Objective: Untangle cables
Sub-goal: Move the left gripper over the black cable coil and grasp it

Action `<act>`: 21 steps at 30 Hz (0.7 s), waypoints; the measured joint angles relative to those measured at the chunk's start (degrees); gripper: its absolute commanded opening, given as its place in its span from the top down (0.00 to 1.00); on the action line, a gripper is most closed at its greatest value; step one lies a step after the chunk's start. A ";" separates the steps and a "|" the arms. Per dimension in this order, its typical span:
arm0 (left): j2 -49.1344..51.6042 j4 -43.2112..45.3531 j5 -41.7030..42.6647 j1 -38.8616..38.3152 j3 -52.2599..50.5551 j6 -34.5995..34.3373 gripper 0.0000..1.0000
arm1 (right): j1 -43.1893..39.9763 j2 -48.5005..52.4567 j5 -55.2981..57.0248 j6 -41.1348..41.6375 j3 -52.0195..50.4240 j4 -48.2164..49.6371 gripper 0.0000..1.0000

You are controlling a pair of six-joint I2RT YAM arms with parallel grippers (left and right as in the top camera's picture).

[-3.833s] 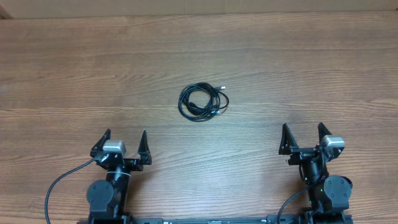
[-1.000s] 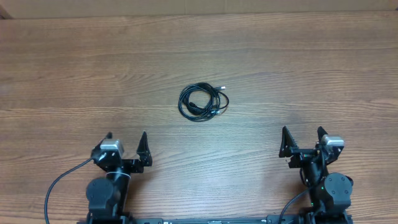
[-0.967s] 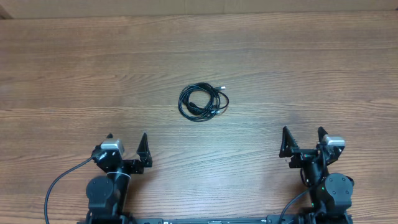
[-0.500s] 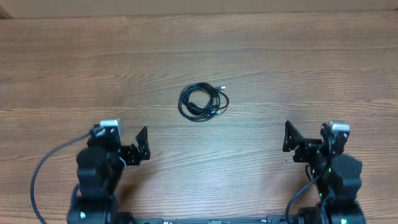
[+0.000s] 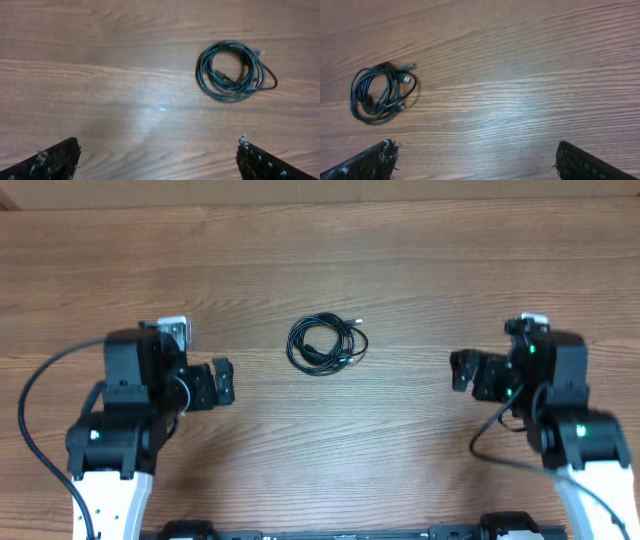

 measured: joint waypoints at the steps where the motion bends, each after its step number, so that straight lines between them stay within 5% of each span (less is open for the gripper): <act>1: 0.44 0.15 0.04 0.00 0.26 -0.31 0.00 | 0.00 1.60 -0.63 0.00 1.33 -0.37 0.00; 5: 2.34 3.52 0.85 0.00 0.31 -2.03 0.00 | -0.02 4.72 -2.62 0.00 2.86 0.00 0.00; 13: 8.15 23.82 6.56 -1.22 0.44 -2.45 0.05 | 0.00 5.33 -4.94 0.02 2.86 0.48 0.00; 21: 19.71 29.62 6.10 -9.01 0.59 2.82 0.05 | -0.02 5.33 -5.40 0.00 2.89 0.42 0.00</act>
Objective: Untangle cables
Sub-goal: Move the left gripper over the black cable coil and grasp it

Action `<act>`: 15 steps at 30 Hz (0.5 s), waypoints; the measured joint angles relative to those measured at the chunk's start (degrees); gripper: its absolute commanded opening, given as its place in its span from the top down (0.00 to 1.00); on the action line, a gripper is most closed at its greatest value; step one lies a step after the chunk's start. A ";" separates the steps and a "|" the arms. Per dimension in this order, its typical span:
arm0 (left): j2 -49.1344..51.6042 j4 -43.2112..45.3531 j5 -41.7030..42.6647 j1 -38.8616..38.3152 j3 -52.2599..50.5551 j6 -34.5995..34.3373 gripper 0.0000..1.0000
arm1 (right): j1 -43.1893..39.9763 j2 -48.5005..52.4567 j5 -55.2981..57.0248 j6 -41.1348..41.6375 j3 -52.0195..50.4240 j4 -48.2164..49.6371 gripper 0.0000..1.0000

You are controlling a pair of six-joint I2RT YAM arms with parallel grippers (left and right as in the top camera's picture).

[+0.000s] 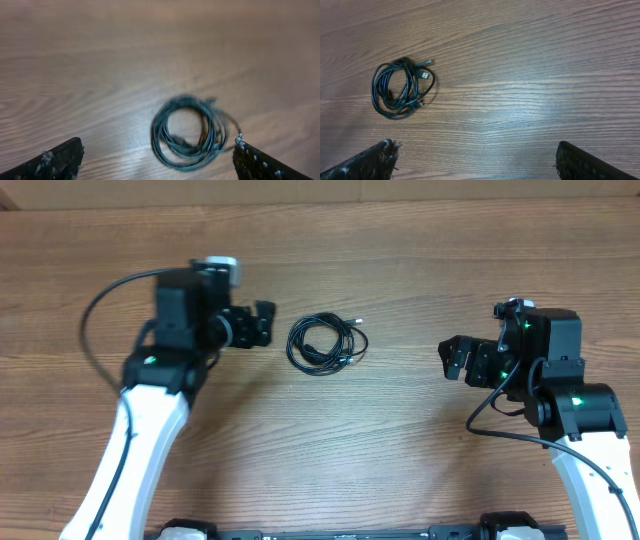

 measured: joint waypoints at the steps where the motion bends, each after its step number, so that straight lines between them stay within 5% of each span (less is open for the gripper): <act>1: 1.53 0.24 -0.15 -0.94 0.00 1.31 0.08 | 0.02 0.00 -0.02 -0.02 -0.02 0.00 0.00; 3: 5.09 1.03 -0.37 -2.86 0.00 4.42 0.12 | 0.00 0.00 0.00 0.02 -0.02 -0.02 0.00; 6: 10.14 1.95 -0.81 -4.66 0.00 7.76 0.00 | 0.00 0.00 -0.02 0.00 -0.02 -0.04 0.00; 15: 22.88 7.32 1.38 -4.96 0.00 8.68 0.05 | 0.00 0.00 -0.02 0.02 -0.02 -0.42 0.00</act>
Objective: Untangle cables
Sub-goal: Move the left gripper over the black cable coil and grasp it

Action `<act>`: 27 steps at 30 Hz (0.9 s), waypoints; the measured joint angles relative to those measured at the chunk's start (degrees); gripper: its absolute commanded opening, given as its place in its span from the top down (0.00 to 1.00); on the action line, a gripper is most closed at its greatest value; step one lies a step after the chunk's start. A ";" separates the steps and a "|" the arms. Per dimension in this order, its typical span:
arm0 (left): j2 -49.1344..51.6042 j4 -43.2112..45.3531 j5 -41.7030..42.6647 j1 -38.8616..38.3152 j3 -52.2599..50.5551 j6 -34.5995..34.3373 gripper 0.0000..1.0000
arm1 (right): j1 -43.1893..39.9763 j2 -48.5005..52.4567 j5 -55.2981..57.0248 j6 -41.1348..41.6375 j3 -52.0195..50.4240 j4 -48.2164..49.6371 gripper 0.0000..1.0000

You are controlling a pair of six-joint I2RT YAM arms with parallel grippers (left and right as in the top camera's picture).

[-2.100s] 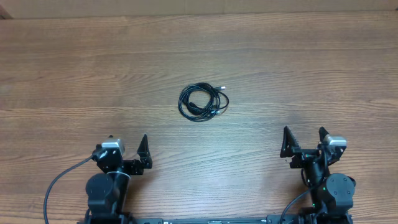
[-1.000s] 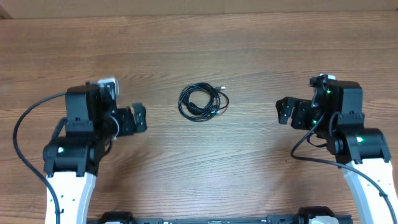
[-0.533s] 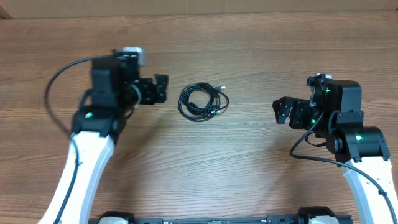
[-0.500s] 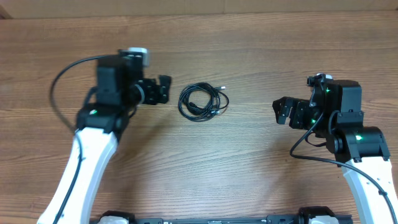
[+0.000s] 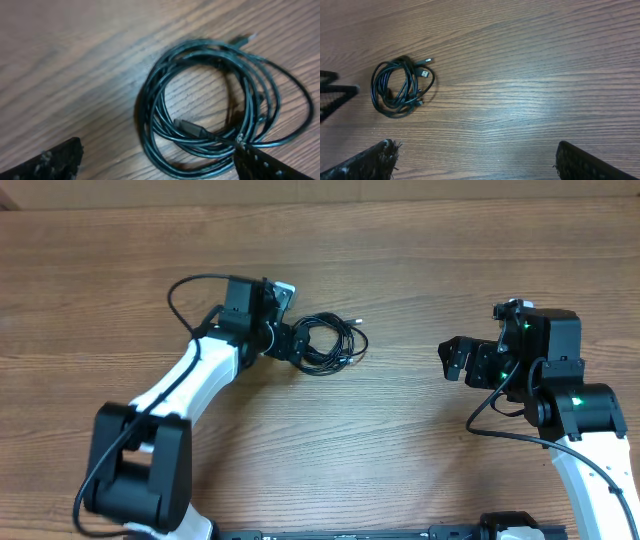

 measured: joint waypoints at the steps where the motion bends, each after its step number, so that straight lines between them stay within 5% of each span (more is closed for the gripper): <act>1: 0.87 0.00 0.31 -0.04 0.00 0.00 0.06 | 0.00 0.00 0.02 -0.04 0.00 -0.02 0.00; 27: 8.20 5.92 -4.46 -4.20 0.02 -0.02 0.20 | 0.00 0.00 0.00 -0.04 0.00 -0.59 0.00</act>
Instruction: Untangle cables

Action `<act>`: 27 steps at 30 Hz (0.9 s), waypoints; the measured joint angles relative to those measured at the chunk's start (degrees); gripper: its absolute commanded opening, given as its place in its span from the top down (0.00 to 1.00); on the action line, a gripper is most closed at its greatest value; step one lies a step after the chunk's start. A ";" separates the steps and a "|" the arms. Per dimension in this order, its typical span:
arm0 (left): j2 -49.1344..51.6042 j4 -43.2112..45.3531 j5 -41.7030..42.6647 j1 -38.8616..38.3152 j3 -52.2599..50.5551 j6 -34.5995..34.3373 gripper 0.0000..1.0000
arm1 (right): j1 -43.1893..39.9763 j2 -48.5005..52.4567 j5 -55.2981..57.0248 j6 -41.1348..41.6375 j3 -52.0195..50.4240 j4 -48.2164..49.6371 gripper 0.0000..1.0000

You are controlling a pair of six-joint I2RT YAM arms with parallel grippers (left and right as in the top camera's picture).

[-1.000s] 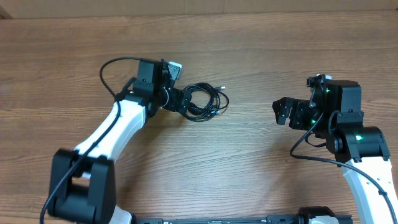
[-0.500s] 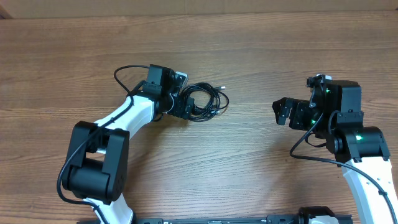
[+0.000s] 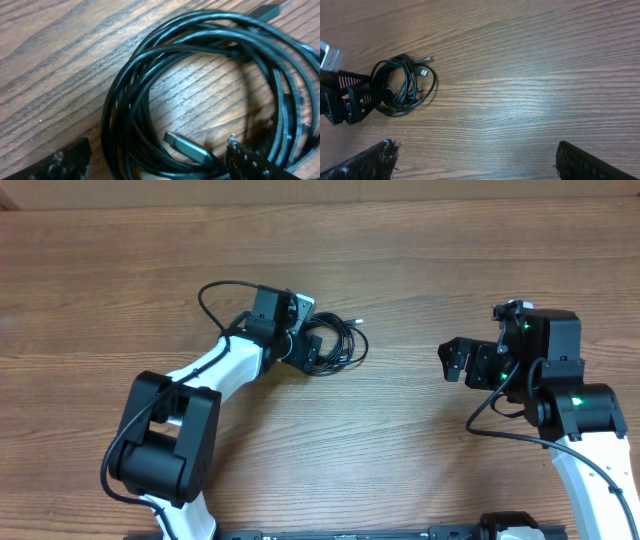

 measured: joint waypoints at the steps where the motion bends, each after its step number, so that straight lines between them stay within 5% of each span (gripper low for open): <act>1: 0.17 0.02 -0.35 -0.04 0.00 -0.07 0.23 | 0.00 0.00 0.00 0.02 0.00 0.00 0.00; 4: 0.55 0.00 -1.03 -0.04 0.00 -0.52 0.41 | 0.00 0.00 0.00 0.02 0.00 -0.02 0.00; 10: 0.59 -0.63 -2.10 -0.15 0.20 -0.92 0.95 | 0.02 0.00 0.00 0.02 0.00 -0.04 0.00; 19: -0.42 -8.48 -1.62 -0.13 3.15 -0.85 0.96 | 0.00 0.00 0.00 0.02 0.00 0.28 0.00; 27: -12.66 -15.93 6.23 -0.13 10.60 -4.15 0.96 | 0.02 0.37 -6.10 0.02 0.02 3.80 0.00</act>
